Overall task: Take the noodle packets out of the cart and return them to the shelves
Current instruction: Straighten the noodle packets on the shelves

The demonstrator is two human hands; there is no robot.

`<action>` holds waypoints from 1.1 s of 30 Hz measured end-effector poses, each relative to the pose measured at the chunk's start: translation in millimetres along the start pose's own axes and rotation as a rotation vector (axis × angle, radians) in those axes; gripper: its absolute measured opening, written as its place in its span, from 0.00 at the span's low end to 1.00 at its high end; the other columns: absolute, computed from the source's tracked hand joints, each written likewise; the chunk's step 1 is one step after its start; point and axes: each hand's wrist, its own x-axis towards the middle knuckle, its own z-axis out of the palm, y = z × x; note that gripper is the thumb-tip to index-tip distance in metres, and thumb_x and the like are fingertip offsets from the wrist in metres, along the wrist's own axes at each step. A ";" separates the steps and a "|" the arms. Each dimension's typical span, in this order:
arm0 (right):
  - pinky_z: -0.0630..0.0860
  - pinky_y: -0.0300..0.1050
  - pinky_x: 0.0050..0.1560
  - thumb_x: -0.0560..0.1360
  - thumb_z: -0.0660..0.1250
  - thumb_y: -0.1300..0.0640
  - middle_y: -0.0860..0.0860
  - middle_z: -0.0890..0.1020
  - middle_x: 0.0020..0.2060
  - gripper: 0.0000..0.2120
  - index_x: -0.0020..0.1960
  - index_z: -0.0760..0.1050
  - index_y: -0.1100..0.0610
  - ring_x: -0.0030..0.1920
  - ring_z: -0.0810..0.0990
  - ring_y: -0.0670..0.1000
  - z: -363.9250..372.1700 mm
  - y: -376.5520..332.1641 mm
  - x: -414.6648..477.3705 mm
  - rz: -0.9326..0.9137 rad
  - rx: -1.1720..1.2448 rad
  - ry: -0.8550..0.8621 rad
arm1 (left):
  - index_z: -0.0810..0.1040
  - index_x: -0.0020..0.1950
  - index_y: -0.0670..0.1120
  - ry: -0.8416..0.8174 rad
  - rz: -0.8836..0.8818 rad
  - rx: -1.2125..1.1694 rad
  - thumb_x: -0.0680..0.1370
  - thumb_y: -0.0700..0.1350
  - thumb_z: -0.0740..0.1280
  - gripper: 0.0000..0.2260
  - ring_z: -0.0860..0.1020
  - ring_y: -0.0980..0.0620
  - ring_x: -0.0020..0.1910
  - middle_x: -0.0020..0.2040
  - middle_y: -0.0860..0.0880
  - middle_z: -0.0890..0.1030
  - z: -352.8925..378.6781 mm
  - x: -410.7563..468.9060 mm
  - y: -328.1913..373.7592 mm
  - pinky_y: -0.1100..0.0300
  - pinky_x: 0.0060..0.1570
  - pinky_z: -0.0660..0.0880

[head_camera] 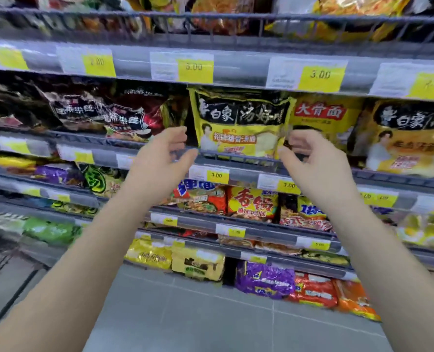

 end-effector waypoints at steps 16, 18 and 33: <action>0.74 0.49 0.65 0.83 0.61 0.45 0.48 0.74 0.72 0.26 0.78 0.65 0.52 0.71 0.73 0.51 28.9 -9.0 0.5 0.047 -0.109 -0.190 | 0.67 0.76 0.55 -0.175 0.035 -0.045 0.84 0.53 0.62 0.20 0.72 0.53 0.72 0.74 0.52 0.72 16.0 33.8 -6.2 0.57 0.65 0.71; 0.73 0.47 0.67 0.83 0.62 0.45 0.48 0.73 0.73 0.28 0.80 0.63 0.52 0.72 0.72 0.49 21.4 -12.2 -5.0 0.073 -0.110 -0.145 | 0.57 0.83 0.50 -0.141 0.010 -0.070 0.84 0.50 0.63 0.29 0.68 0.55 0.75 0.78 0.52 0.68 9.2 25.7 -6.3 0.61 0.65 0.68; 0.67 0.35 0.70 0.82 0.60 0.40 0.31 0.67 0.72 0.29 0.81 0.59 0.40 0.72 0.64 0.33 -86.5 -103.0 -62.4 -0.074 -0.185 -0.047 | 0.69 0.71 0.69 -0.051 0.328 -0.297 0.79 0.57 0.63 0.20 0.74 0.72 0.62 0.66 0.72 0.73 -62.8 -33.5 81.6 0.71 0.54 0.72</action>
